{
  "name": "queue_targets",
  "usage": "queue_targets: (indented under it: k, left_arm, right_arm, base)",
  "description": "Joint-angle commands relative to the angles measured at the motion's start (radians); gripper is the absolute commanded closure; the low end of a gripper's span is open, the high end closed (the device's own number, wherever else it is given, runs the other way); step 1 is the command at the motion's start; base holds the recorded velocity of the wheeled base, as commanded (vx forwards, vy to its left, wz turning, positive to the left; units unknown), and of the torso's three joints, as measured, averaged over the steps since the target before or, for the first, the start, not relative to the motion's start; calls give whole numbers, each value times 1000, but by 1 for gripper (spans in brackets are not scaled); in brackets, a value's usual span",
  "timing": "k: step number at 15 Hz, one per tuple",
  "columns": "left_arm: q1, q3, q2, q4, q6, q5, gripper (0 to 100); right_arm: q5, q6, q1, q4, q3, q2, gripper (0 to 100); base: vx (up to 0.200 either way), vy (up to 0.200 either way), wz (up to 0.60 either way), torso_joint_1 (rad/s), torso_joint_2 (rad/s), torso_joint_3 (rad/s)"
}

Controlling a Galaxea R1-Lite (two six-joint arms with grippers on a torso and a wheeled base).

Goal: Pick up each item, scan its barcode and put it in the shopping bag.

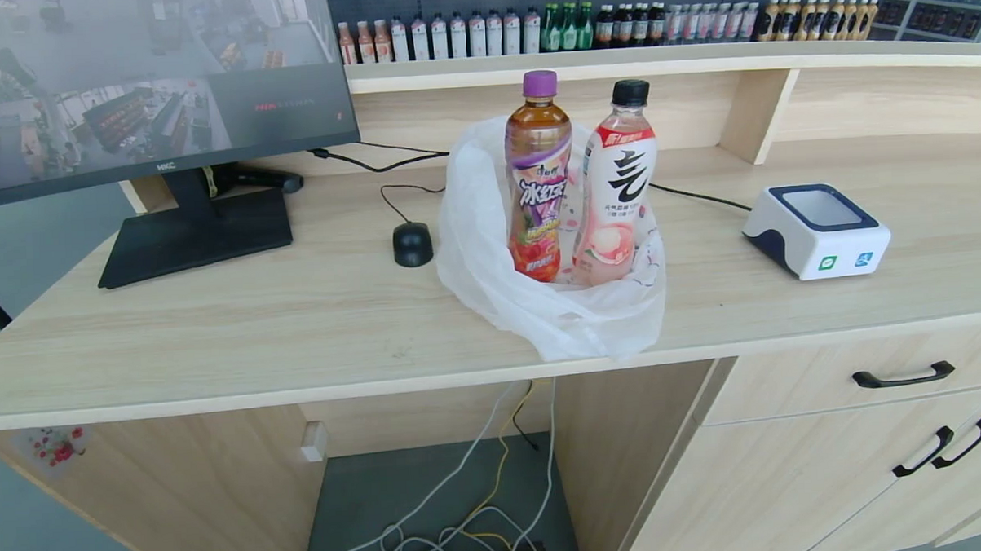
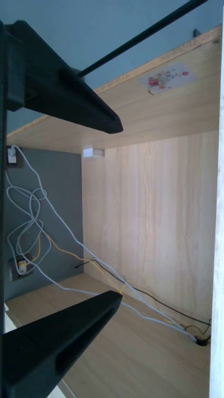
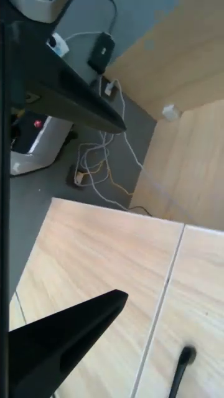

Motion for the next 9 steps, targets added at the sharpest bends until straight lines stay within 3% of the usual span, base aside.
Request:
queue_targets:
  k: [1,4,9]
  left_arm:
    - [0,0,0,0,0,0,0]
    - [0,0,0,0,0,0,0]
    - [0,0,0,0,0,0,0]
  right_arm:
    - [-6,12,-240,0,0,-20,0]
    - [-4,21,-455,2,0,-15,0]
    - [12,23,-473,0,3,-172,0]
  base:
    - [0,0,0,0,0,0]
    - [0,0,0,0,0,0]
    - [0,0,0,0,0,0]
